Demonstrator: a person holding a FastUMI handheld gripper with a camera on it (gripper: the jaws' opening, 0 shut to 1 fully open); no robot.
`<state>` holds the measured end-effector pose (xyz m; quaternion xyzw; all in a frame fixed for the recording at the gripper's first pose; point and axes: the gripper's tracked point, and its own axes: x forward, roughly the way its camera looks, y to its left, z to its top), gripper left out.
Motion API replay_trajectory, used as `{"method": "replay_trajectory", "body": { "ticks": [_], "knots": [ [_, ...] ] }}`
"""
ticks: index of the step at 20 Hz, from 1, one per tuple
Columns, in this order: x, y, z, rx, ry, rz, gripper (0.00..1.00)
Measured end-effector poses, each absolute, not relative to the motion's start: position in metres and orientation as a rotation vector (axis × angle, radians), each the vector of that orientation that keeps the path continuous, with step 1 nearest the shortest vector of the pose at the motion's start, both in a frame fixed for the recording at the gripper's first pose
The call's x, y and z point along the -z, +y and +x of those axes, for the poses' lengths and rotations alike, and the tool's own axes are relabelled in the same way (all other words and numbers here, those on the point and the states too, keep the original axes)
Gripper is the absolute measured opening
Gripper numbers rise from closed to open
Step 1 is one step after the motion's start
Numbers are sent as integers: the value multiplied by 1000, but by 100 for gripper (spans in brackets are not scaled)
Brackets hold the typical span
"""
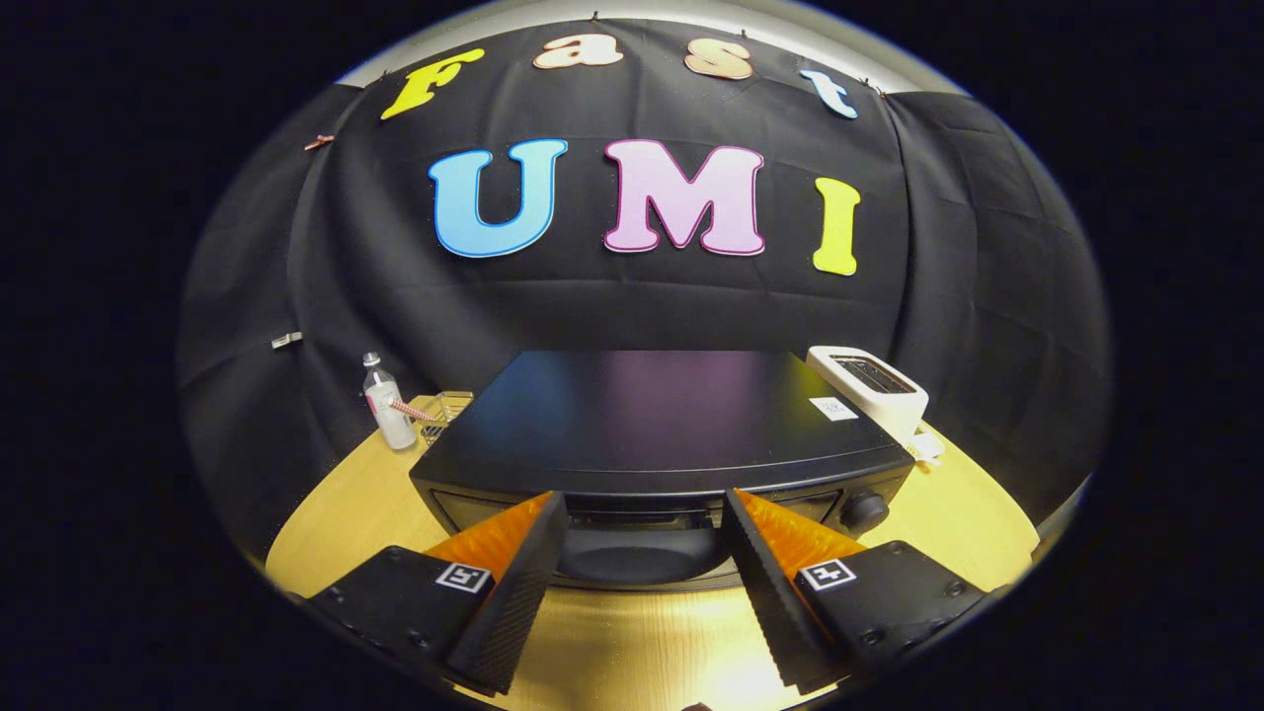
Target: Open the toaster oven, put the food inside, and close the toaster oven door.
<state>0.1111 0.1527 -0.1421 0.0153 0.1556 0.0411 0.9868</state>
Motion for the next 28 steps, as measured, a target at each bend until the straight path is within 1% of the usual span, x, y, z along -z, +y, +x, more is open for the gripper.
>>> {"method": "replay_trajectory", "body": {
  "ticks": [6, 13, 20, 25, 26, 28],
  "knots": [
    [147, 152, 93, -95, 327, 36, 97],
    [169, 153, 56, -141, 381, 54, 97],
    [194, 151, 23, -144, 403, 35, 96],
    [243, 153, -11, -183, 510, 35, 97],
    [258, 156, -17, -200, 553, 43, 99],
    [278, 152, -26, -199, 592, 52, 99]
  ]
}}
